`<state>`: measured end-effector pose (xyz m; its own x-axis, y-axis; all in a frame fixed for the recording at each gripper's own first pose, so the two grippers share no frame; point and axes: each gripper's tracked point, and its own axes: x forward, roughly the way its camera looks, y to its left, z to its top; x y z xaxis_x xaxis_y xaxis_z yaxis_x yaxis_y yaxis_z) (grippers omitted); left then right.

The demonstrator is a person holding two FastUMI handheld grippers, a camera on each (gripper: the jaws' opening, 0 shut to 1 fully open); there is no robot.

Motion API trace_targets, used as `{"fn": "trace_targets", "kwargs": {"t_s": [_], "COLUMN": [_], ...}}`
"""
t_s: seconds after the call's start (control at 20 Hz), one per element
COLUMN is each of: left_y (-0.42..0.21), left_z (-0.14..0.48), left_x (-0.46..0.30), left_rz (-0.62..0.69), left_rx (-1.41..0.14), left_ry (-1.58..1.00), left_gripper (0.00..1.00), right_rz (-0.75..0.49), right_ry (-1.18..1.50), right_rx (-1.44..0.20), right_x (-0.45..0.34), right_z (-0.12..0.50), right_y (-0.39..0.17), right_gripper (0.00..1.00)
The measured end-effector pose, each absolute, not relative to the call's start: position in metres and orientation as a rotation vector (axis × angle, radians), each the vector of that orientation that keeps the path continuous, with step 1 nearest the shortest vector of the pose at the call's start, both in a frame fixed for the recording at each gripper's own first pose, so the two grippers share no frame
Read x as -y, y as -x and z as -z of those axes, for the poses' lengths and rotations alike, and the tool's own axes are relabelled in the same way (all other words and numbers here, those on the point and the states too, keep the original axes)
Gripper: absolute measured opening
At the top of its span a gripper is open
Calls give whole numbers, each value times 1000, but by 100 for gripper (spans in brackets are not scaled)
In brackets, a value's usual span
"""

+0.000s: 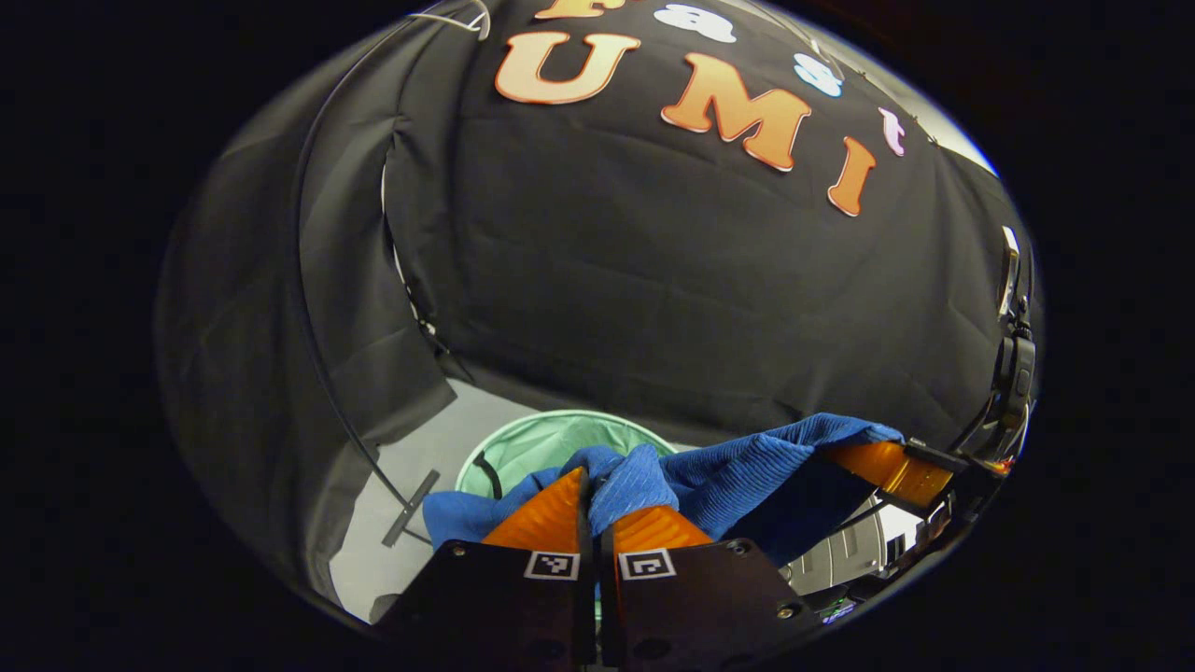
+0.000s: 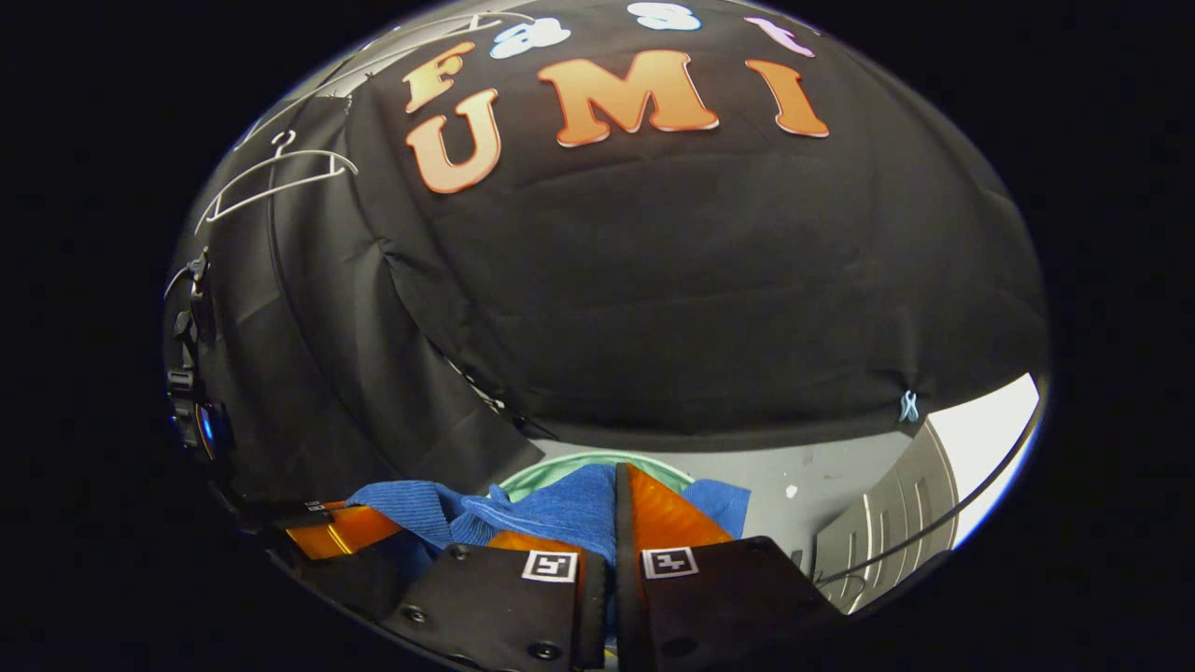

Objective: Grasp the clothes on the hanger with both hands and then place them into the laundry hamper below.

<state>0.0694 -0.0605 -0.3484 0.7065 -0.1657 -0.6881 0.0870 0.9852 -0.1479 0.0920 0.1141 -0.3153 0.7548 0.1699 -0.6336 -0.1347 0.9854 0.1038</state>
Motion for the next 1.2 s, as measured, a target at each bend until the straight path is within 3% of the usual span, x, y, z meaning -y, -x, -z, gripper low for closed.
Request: {"fn": "trace_targets", "kwargs": {"t_s": [0.6, 1.05, 1.1, 1.15, 1.2], "left_y": [-42, -16, -15, -14, -12], "left_z": [439, 481, 484, 481, 484], "left_x": [47, 32, 35, 36, 38], "left_rz": [91, 32, 37, 38, 42], "left_rx": [-1001, -1163, -1171, -1176, -1181], "left_ry": [101, 85, 93, 91, 89], "left_gripper": [3, 7, 9, 6, 13], "right_rz": [-118, -88, -84, -85, -95], "right_ry": [19, 26, 23, 16, 5], "right_rx": [-944, -1072, -1083, -1094, -1099], "right_x": [-104, -88, -87, -86, -90], "right_z": [441, 476, 478, 477, 479], "right_y": [-64, -47, -45, -41, -41], "right_gripper": [12, 13, 4, 13, 22]}}
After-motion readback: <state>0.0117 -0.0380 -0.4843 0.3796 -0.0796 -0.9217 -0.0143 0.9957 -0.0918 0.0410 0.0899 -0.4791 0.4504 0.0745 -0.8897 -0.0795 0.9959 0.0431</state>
